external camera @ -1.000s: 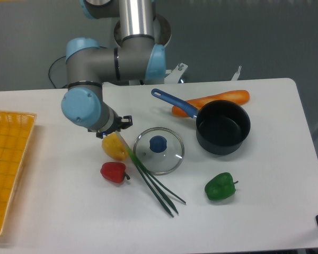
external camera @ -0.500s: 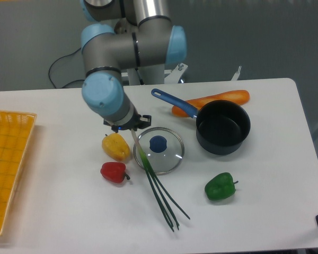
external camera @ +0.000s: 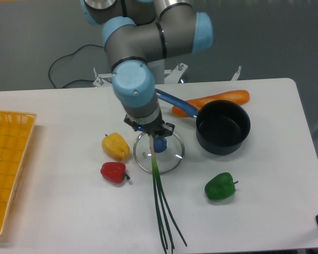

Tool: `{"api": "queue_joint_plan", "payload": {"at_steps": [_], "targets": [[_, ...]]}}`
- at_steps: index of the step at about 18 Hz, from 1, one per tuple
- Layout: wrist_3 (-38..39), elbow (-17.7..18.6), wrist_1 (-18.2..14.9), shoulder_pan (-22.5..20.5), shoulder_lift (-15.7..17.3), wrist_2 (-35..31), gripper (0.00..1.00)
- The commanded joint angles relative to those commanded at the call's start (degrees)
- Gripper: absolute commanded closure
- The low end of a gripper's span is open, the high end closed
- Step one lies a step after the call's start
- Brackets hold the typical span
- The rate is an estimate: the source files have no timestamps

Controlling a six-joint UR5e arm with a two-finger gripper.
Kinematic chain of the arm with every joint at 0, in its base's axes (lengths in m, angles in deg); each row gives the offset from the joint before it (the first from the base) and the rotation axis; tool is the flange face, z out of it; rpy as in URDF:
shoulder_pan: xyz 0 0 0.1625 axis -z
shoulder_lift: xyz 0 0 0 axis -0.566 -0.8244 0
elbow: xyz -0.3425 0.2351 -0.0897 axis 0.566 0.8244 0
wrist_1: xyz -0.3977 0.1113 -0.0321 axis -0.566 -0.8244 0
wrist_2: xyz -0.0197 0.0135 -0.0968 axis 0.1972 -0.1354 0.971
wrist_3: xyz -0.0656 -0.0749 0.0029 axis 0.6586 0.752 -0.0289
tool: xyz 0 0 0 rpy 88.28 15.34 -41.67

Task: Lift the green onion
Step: 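Lift the green onions up and carry them over the glass lid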

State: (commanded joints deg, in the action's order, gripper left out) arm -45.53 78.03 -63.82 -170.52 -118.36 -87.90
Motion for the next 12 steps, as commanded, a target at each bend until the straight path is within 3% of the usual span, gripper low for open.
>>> {"api": "queue_joint_plan", "payload": {"at_steps": [12], "targets": [[-5.82, 0.17, 0.26, -0.27, 0.44, 1.50, 1.00]]}}
